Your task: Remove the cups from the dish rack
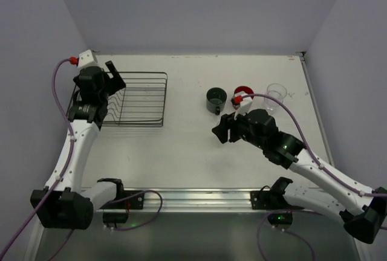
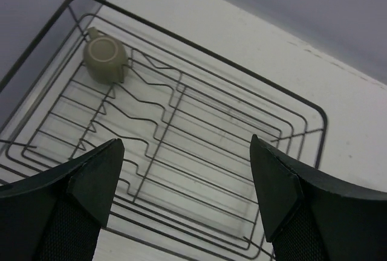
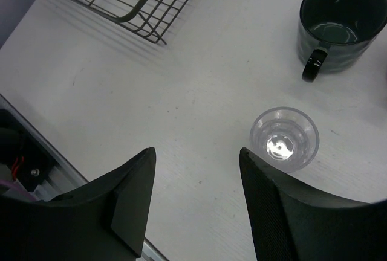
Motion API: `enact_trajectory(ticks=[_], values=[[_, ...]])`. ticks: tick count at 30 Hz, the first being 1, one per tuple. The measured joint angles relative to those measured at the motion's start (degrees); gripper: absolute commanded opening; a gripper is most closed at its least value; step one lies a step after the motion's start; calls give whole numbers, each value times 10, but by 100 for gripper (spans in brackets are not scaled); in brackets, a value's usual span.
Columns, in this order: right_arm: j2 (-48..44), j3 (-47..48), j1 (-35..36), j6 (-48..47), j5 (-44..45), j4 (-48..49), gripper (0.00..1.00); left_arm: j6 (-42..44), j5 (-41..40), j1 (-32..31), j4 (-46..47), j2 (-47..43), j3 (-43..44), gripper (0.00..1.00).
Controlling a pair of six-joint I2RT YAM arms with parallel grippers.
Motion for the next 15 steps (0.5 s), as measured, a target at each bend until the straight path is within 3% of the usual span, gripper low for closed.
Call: enact_trajectory(ticks=[7,15], values=[[-28,-70,0,9,-29,50,59,-33,25,114,35,164,43,75],[-49,-98,0,19,-59,84,59,-62,67,197,103,290,45,75]])
